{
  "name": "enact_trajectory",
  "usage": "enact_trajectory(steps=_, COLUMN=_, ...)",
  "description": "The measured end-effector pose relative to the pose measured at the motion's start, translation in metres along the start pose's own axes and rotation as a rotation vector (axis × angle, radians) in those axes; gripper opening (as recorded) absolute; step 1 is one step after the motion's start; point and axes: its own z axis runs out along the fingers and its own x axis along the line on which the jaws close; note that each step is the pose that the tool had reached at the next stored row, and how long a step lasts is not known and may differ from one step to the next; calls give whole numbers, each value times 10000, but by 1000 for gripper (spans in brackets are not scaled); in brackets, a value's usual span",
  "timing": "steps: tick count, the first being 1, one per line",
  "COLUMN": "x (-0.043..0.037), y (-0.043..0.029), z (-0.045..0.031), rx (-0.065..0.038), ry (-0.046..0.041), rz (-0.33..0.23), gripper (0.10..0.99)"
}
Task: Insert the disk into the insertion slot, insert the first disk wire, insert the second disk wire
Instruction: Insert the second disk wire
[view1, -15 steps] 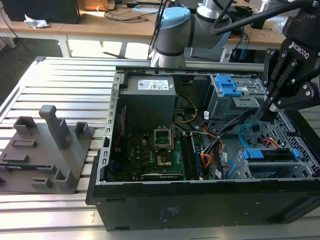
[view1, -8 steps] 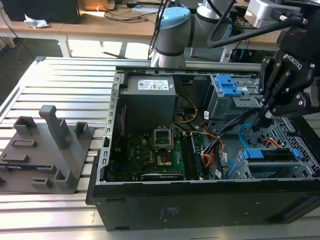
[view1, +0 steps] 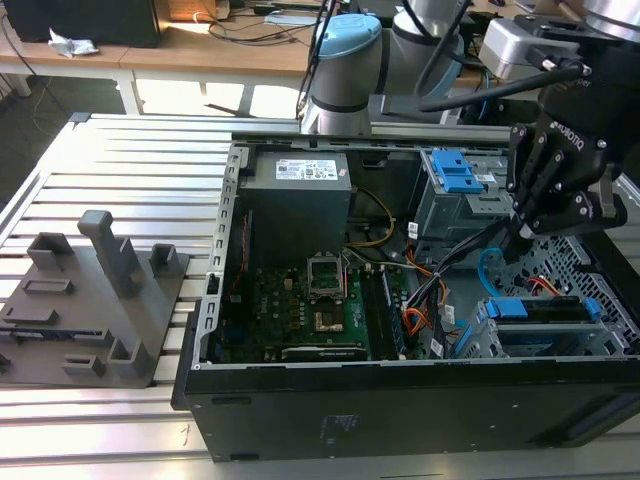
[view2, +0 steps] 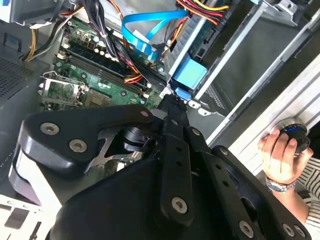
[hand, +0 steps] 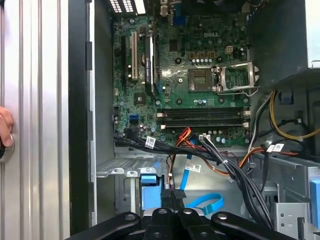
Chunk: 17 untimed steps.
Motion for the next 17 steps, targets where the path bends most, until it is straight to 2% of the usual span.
enact_trajectory(steps=3, x=-93, y=-17, z=12, rx=3, ry=3, rz=-39, gripper=106)
enact_trajectory(steps=4, x=-153, y=-29, z=22, rx=6, ry=2, rz=-66, gripper=106)
enact_trajectory(steps=5, x=-239, y=-46, z=102, rx=32, ry=19, rz=-430, gripper=106)
enact_trajectory(steps=7, x=-252, y=-61, z=137, rx=53, ry=37, rz=-716, gripper=106)
enact_trajectory(steps=12, x=-255, y=-68, z=154, rx=110, ry=74, rz=-1480, gripper=106)
enact_trajectory(steps=17, x=-255, y=-68, z=163, rx=214, ry=146, rz=-2882, gripper=106)
